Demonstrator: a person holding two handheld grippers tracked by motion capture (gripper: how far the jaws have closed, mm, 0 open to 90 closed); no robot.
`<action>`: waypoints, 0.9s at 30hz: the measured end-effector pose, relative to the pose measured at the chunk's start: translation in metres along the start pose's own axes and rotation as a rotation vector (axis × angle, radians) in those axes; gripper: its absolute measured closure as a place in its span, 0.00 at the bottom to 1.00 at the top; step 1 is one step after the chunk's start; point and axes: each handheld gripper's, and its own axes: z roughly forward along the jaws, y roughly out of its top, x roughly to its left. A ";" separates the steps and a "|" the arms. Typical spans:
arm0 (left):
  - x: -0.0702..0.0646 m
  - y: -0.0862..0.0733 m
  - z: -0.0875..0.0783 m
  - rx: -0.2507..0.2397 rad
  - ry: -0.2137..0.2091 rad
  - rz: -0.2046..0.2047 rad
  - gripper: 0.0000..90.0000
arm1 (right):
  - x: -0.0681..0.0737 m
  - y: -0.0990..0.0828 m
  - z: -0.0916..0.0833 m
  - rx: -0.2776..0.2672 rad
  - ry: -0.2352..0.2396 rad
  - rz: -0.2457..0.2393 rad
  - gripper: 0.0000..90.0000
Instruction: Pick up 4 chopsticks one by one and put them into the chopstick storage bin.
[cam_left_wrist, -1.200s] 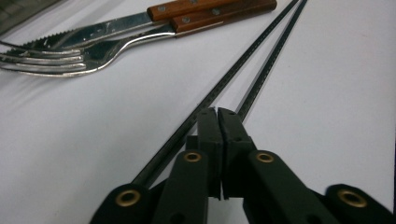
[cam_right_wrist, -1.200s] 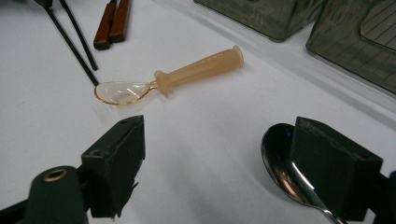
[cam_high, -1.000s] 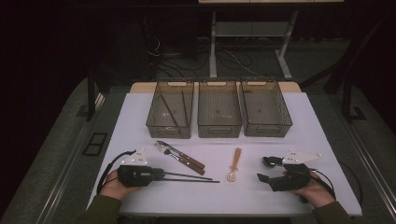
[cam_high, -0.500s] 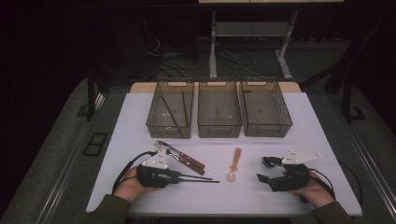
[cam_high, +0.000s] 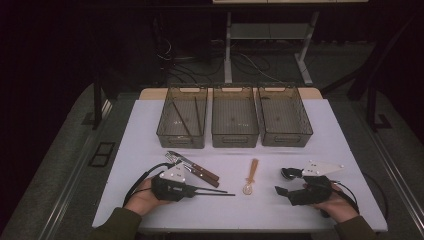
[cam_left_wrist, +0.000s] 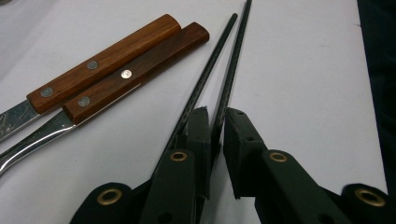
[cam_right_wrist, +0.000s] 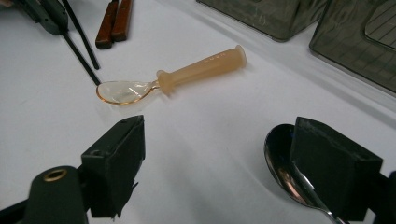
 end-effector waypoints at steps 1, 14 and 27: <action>-0.001 0.000 0.000 0.000 -0.001 0.004 0.88 | 0.000 0.000 0.000 0.001 -0.001 0.000 0.20; -0.004 -0.001 -0.001 0.008 -0.006 0.055 0.93 | 0.000 0.000 0.001 0.004 0.001 0.002 0.20; -0.009 0.000 0.000 0.012 -0.047 0.078 0.95 | 0.000 0.000 0.001 0.004 0.000 0.003 0.20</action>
